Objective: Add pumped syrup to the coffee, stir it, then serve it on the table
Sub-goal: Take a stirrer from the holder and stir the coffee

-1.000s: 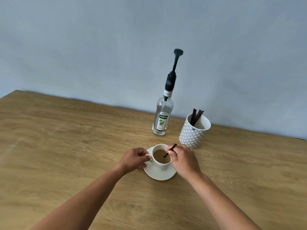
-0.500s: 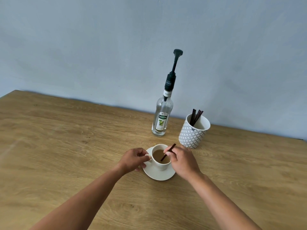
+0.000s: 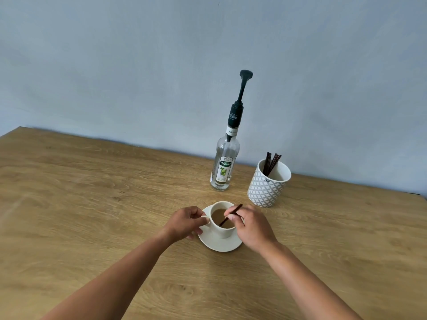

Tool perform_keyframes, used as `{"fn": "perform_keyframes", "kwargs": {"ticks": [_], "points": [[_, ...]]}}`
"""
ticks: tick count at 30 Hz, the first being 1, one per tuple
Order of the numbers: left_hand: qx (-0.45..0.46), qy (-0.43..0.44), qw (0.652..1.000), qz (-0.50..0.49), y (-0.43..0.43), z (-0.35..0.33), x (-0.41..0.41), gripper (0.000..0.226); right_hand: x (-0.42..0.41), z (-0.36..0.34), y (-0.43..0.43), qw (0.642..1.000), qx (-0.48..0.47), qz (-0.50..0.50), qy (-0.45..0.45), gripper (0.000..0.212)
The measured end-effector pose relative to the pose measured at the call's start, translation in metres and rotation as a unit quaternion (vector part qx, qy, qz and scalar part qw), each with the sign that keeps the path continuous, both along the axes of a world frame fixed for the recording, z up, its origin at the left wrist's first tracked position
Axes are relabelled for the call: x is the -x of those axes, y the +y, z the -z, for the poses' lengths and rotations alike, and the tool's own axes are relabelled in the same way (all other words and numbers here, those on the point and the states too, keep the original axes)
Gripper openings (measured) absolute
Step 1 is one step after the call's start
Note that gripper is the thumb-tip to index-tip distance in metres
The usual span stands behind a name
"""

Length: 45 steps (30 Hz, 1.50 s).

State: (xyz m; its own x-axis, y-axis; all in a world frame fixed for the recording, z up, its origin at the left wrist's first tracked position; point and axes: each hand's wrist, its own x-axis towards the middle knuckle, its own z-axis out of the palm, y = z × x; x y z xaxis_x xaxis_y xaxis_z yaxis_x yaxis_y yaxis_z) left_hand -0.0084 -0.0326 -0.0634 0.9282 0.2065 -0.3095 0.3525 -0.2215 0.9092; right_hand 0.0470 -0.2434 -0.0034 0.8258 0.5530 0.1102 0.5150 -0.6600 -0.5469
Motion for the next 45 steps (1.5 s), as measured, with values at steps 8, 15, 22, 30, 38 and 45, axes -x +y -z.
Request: {"fn": "perform_keyframes", "kwargs": {"ticks": [8,15,22,30,38,45], "points": [[-0.006,0.002,1.0,0.005,-0.001,-0.002,0.001,0.013,-0.01,0.002,0.006,0.998,0.036,0.036,-0.048,0.021],[-0.003,0.005,1.0,0.003,0.0,-0.001,-0.001,0.014,-0.005,0.001,0.002,1.0,0.002,0.003,0.0,0.016],[-0.001,0.004,1.0,0.003,0.0,-0.001,-0.001,0.011,-0.009,0.004,0.008,0.999,0.036,0.027,-0.029,0.021],[-0.002,0.006,1.0,0.005,0.001,-0.001,-0.001,0.012,-0.004,0.001,0.004,1.0,-0.014,0.015,-0.01,0.018],[0.002,0.009,1.0,0.004,0.001,-0.001,0.0,0.014,-0.004,0.0,0.003,0.998,-0.007,0.017,-0.057,0.018],[-0.001,0.01,1.0,0.004,0.001,-0.002,0.0,0.014,-0.002,-0.002,0.004,0.998,-0.006,0.015,-0.052,0.019]]}}
